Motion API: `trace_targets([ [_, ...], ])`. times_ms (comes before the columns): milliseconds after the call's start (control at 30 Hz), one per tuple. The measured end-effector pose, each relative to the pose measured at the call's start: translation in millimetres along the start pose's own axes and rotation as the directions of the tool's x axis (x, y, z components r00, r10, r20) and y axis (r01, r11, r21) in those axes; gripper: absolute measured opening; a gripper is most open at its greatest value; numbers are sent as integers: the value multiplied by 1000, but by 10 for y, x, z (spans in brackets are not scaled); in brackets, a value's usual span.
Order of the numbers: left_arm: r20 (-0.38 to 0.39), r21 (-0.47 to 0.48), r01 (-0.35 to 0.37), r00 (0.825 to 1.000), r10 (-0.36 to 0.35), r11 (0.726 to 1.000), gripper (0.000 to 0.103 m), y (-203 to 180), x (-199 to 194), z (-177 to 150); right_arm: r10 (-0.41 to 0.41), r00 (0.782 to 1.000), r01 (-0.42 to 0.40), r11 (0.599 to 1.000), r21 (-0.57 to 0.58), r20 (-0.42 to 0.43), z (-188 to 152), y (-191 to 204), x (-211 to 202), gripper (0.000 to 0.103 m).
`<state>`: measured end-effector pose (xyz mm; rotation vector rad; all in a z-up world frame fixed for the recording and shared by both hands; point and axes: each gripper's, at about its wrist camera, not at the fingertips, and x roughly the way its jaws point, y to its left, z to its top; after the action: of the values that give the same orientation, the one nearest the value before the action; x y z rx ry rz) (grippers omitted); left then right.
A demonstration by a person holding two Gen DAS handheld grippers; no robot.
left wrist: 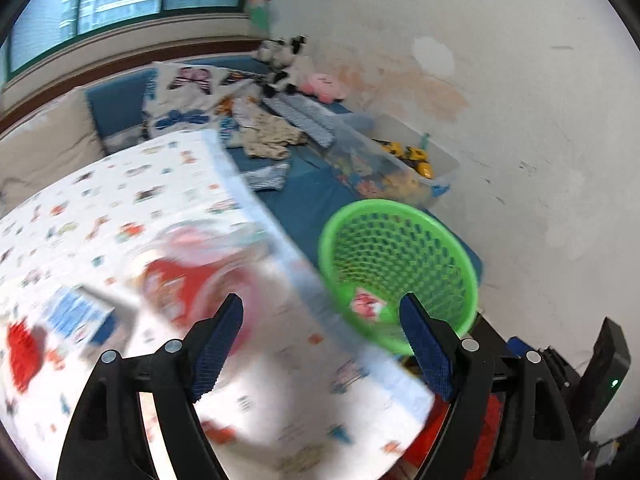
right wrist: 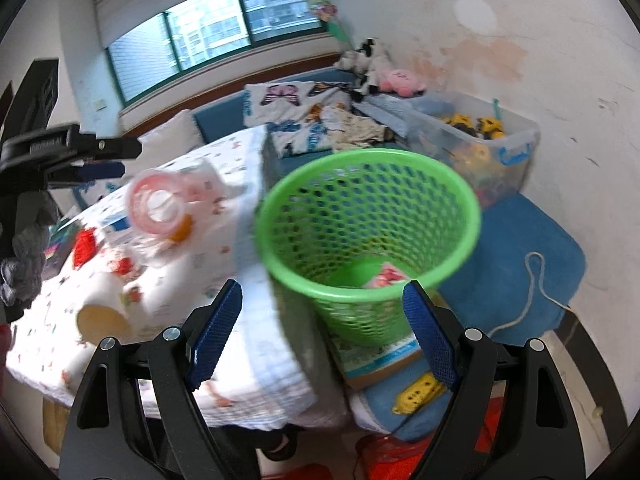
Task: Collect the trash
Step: 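Lower the right gripper onto the white paper cup and grasp it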
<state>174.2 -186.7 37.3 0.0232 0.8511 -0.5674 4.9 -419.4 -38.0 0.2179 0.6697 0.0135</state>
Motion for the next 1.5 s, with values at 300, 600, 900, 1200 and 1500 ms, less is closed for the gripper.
trace_targets([
  [300,7,-128,-96,995,98,987,78,811,-432,-400,137,989,-142,983,-117,-46,6,731,100,82],
  [600,0,-213,-157,987,161,964,78,1366,-643,-729,281,948,-306,932,-192,-146,20,1424,295,82],
  [900,-9,-291,-188,981,194,938,78,1806,-780,-962,346,897,-417,869,-267,-274,8,2055,581,82],
  [1200,-14,-318,-191,980,197,929,78,1992,-820,-1111,330,869,-445,848,-289,-370,-27,2409,945,82],
  [1500,-20,-229,-161,987,161,960,78,1889,-721,-1186,299,851,-450,839,-306,-432,-146,2497,1188,72],
])
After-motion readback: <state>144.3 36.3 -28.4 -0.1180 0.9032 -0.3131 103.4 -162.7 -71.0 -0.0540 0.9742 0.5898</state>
